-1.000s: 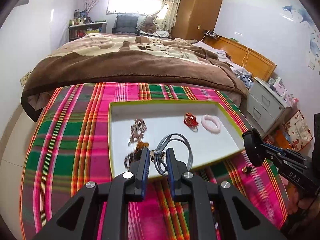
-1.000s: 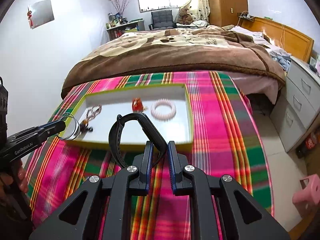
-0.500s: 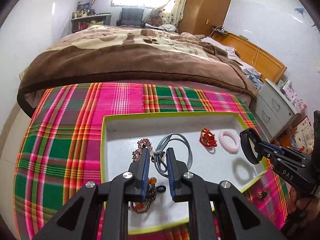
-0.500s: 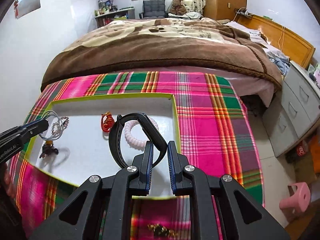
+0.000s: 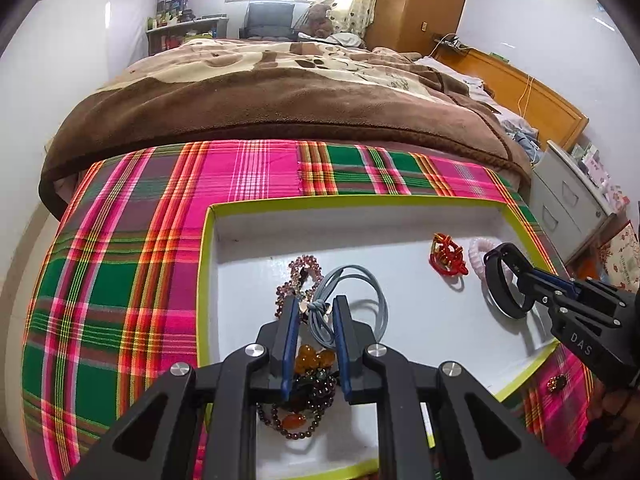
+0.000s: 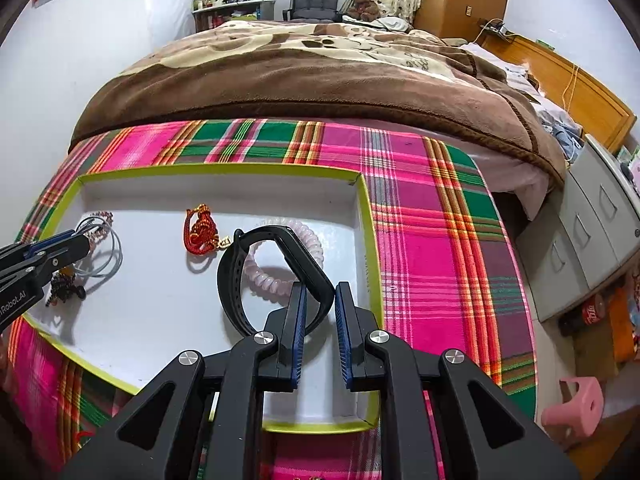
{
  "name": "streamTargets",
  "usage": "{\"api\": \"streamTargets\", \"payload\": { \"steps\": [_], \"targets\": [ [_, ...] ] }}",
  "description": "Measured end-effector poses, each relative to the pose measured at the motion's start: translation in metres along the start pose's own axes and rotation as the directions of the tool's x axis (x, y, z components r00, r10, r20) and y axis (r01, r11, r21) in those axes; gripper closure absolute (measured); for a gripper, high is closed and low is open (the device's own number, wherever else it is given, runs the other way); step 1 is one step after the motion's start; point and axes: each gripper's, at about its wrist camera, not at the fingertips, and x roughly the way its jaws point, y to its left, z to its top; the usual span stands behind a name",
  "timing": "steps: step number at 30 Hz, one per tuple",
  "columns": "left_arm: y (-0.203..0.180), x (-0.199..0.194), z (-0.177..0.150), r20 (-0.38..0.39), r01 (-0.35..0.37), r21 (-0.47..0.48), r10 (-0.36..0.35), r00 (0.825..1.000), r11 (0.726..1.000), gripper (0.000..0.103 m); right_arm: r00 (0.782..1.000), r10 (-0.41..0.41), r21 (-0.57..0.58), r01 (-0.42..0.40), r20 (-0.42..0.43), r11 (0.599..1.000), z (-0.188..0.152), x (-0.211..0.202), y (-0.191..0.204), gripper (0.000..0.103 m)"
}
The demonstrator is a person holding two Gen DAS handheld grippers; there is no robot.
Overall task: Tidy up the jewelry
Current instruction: 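Open both tools to drop the black band and grey cord bracelet into the box, then grasp the gold-and-black brooch with the right tool while the left tool grasps the lavender coil bracelet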
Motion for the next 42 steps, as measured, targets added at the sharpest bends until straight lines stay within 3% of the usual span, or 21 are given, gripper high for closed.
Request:
{"api": "streamTargets", "payload": {
  "steps": [14, 20, 21, 23, 25, 28, 42],
  "targets": [
    [0.001, -0.006, -0.001, 0.007, 0.006, -0.017, -0.005, 1.000, 1.000, 0.086, 1.000, 0.005, -0.017, -0.005, 0.029, 1.000, 0.000, -0.003, 0.006, 0.087],
    [-0.001, -0.014, -0.004, 0.017, 0.012, -0.017, -0.011, 1.000, 1.000, 0.078, 0.999, 0.018, -0.009, -0.017, 0.042, 1.000, -0.001, -0.009, 0.007, 0.083],
    [-0.001, -0.016, -0.004, 0.019, 0.007, -0.014, -0.007, 1.000, 1.000, 0.078, 0.999, 0.020, -0.006, -0.019, 0.049, 1.000, -0.001, -0.011, 0.007, 0.082],
    [-0.002, -0.022, -0.006, 0.027, 0.013, -0.018, -0.013, 1.000, 1.000, 0.078, 0.998, 0.030, -0.004, -0.030, 0.064, 1.000, -0.003, -0.016, 0.009, 0.068],
    [-0.001, -0.029, -0.007, 0.038, 0.031, -0.030, -0.029, 0.999, 0.999, 0.076, 0.996, 0.043, -0.004, -0.043, 0.075, 0.999, -0.005, -0.021, 0.012, 0.063],
    [-0.004, -0.042, -0.012, 0.060, 0.038, -0.022, -0.037, 0.998, 0.999, 0.068, 0.994, 0.061, -0.006, -0.061, 0.094, 0.998, -0.009, -0.031, 0.013, 0.063],
    [-0.003, -0.094, -0.059, 0.094, 0.114, -0.032, -0.111, 0.989, 0.993, 0.064, 0.979, 0.130, 0.032, -0.136, 0.159, 0.990, -0.051, -0.082, -0.005, 0.062]
  ]
}}
